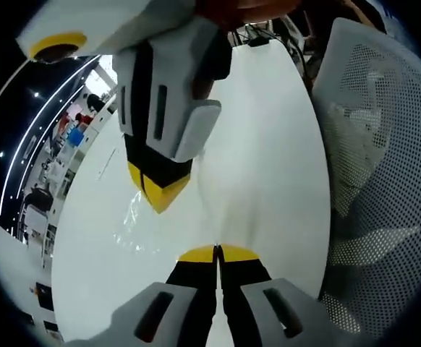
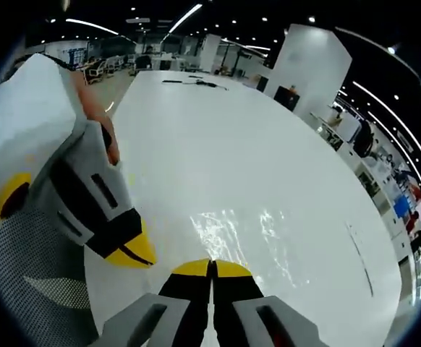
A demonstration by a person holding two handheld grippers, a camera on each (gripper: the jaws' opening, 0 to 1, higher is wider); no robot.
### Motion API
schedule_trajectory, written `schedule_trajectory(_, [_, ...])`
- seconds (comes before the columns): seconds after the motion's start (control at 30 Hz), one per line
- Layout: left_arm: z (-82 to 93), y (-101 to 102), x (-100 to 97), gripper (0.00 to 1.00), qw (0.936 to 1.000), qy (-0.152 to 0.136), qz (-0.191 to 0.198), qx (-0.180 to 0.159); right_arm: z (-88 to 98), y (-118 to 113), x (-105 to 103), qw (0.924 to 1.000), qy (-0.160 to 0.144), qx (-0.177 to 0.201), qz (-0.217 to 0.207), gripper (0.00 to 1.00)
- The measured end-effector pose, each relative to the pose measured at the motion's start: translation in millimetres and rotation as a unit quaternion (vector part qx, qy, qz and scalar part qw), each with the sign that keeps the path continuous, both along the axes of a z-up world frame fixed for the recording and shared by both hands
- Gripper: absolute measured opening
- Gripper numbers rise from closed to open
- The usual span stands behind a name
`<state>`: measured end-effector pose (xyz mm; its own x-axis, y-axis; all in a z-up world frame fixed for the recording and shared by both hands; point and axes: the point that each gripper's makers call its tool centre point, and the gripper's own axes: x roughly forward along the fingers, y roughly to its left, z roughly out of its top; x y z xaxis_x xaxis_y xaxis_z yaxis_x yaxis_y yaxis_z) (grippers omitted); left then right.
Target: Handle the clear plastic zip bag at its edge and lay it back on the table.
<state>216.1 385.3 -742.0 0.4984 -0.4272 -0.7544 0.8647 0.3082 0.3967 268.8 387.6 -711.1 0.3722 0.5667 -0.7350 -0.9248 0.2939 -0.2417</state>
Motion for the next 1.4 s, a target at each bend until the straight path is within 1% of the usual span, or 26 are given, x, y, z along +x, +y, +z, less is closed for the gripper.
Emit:
schedule_trajectory(0.17, [-4.7, -1.9, -4.9, 0.00, 0.9999, 0.008, -0.004, 0.005, 4.1, 0.4, 8.9, 0.9998, -0.017, 0.004, -0.005, 0.00])
schedule_trajectory(0.33, [-9.1, -2.1, -7.7, 0.00, 0.9999, 0.013, -0.005, 0.009, 8.7, -0.7, 14.3, 0.9996, -0.020, 0.014, -0.016, 0.00])
schedule_trajectory(0.53, [-12.8, -3.2, -10.5, 0.00, 0.9997, 0.018, -0.007, 0.011, 12.8, -0.3, 17.2, 0.9993, -0.029, 0.017, -0.017, 0.00])
schedule_trajectory(0.8, [-17.5, -3.1, -19.1, 0.00, 0.9995, 0.023, -0.016, 0.015, 18.6, 2.7, 16.0, 0.9991, -0.036, 0.016, -0.012, 0.00])
schedule_trajectory(1.03, [-21.8, -0.2, -21.0, 0.00, 0.9994, 0.026, -0.015, 0.016, 19.9, 1.8, 14.3, 0.9992, -0.037, 0.013, -0.010, 0.00])
schedule_trajectory(1.4, [-20.3, -2.8, -19.8, 0.00, 0.9995, 0.024, -0.016, 0.015, 22.6, 1.2, 14.5, 0.9991, -0.036, 0.016, -0.016, 0.00])
